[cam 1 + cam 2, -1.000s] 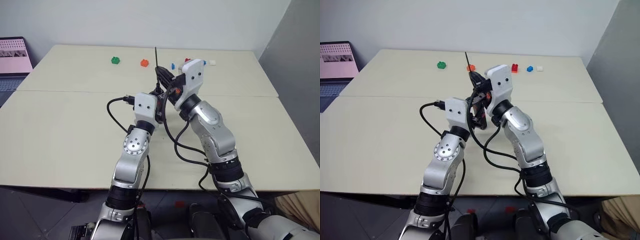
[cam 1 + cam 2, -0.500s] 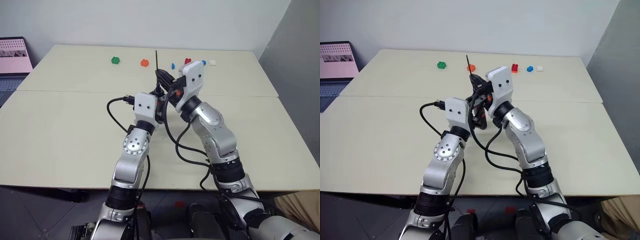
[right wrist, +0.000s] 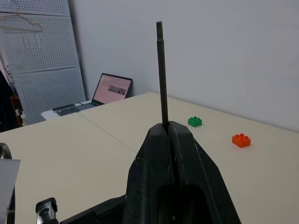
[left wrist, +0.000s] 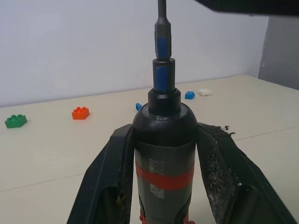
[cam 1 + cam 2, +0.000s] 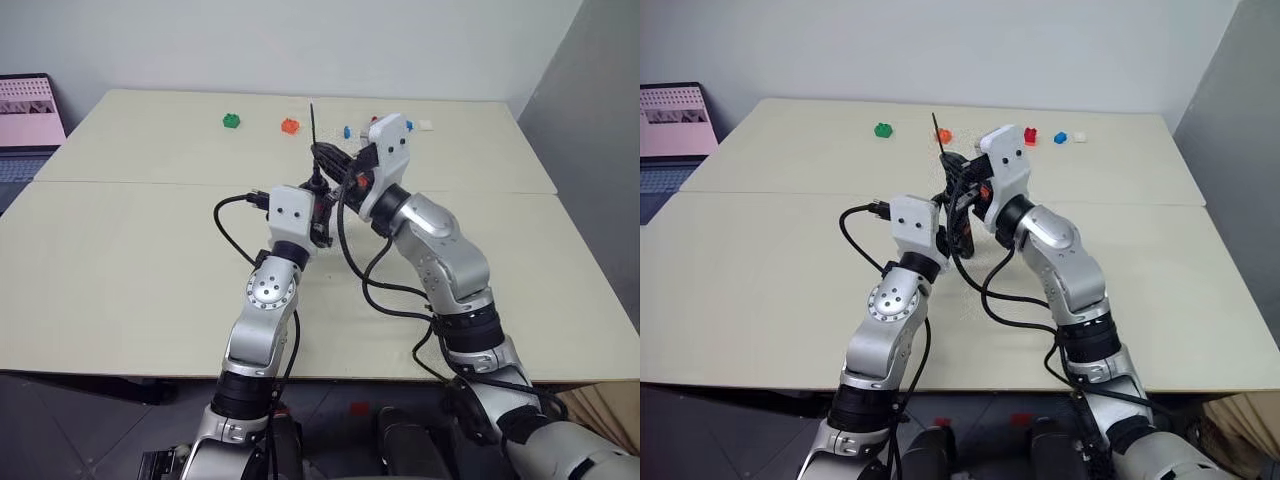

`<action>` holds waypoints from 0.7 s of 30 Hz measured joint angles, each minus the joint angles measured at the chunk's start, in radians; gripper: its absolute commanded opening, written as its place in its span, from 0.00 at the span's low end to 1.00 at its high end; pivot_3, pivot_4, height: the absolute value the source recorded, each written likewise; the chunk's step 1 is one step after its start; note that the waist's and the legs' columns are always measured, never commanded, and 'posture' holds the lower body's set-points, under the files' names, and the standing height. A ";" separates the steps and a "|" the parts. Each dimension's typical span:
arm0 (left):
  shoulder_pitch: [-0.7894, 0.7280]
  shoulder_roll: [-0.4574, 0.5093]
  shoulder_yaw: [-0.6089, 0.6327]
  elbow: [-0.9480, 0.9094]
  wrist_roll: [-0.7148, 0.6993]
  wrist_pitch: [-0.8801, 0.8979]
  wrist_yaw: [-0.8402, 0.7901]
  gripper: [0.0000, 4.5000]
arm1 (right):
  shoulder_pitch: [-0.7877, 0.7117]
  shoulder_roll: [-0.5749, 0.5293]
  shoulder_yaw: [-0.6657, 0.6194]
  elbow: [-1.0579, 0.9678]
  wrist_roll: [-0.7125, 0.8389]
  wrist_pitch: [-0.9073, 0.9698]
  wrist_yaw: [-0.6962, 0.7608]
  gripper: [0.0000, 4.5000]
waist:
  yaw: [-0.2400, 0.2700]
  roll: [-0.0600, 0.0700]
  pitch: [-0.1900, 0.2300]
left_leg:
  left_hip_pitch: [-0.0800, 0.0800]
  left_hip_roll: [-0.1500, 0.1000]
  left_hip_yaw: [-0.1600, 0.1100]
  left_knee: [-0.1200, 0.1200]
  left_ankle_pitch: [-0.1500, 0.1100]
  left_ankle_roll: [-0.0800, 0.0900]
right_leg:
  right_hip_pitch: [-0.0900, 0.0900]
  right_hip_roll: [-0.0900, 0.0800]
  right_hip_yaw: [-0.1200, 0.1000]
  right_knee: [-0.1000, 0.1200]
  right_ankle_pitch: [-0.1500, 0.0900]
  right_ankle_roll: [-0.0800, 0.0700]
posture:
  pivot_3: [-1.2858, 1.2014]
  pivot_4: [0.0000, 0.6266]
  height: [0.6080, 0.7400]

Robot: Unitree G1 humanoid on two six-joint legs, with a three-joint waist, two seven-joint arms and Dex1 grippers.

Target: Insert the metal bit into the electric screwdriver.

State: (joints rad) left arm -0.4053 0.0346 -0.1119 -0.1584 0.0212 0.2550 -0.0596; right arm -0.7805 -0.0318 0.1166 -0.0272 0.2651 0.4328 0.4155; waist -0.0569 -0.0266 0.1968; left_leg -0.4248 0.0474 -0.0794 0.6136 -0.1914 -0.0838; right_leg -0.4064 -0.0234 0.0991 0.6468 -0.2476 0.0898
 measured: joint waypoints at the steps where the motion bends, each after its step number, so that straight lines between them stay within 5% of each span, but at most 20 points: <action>1: 0.000 0.000 0.001 0.000 0.000 0.000 0.001 0.36 | 0.000 -0.004 0.001 0.000 0.003 0.007 0.007 0.12 | 0.000 0.000 0.000 | 0.000 0.000 0.000 0.000 0.000 0.000 | 0.000 0.000 0.000 0.000 0.000 0.000 | 0.52 0.24 1.00; 17: -0.001 0.003 0.006 0.000 -0.004 0.000 -0.013 0.36 | -0.026 -0.090 -0.097 -0.050 0.113 0.071 0.052 0.97 | 0.000 0.000 0.000 | 0.000 0.000 0.000 0.000 0.000 0.000 | 0.000 0.000 0.000 0.000 0.000 0.000 | 0.52 0.24 1.00; 21: -0.002 0.007 0.013 0.000 -0.008 0.000 -0.020 0.36 | -0.024 -0.138 -0.107 -0.077 0.160 0.104 0.091 1.00 | 0.000 0.000 0.000 | 0.000 0.000 0.000 0.000 0.000 0.000 | 0.000 0.000 0.000 0.000 0.000 0.000 | 0.52 0.24 1.00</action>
State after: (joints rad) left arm -0.4069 0.0412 -0.0985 -0.1587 0.0133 0.2549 -0.0798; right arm -0.8048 -0.1699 0.0096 -0.1046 0.4251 0.5368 0.5068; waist -0.0566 -0.0265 0.1968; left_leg -0.4250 0.0475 -0.0794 0.6136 -0.1914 -0.0838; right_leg -0.4065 -0.0234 0.0992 0.6466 -0.2477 0.0898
